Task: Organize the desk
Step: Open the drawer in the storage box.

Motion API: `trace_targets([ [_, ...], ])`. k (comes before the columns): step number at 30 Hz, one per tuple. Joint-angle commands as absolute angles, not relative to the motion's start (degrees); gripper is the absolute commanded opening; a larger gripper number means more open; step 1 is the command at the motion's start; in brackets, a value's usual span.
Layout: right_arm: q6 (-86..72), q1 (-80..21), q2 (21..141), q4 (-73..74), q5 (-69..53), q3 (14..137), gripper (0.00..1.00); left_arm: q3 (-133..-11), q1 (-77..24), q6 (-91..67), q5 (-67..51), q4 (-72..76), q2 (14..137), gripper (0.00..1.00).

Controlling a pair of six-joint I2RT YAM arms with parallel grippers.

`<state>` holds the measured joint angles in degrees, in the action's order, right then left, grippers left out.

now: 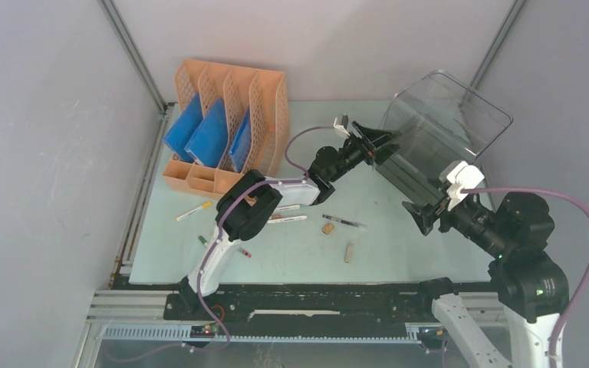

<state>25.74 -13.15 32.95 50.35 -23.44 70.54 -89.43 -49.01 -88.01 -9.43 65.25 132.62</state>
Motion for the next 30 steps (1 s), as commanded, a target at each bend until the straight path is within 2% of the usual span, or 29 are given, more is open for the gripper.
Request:
trace_targets([
  [1,14.6,-3.4,35.3,52.9,-39.1,72.9,0.78,-87.3,-49.3,-85.4,-10.4,70.0,125.4,0.92],
  [7,9.6,11.0,38.7,54.7,-51.7,72.9,0.79,-84.3,-48.9,-84.4,-9.9,72.1,122.8,0.92],
  [13,12.7,27.8,41.4,58.2,-61.3,71.0,0.79,-85.8,-48.7,-84.8,-10.4,72.4,123.1,0.92],
  [22,23.5,41.1,41.0,63.2,-59.3,69.4,0.80,-88.5,-48.5,-84.9,-10.5,71.8,123.5,0.92],
  [30,16.4,42.0,39.7,56.6,-52.0,65.2,0.88,-88.3,-48.4,-84.7,-11.0,71.1,122.9,0.92],
])
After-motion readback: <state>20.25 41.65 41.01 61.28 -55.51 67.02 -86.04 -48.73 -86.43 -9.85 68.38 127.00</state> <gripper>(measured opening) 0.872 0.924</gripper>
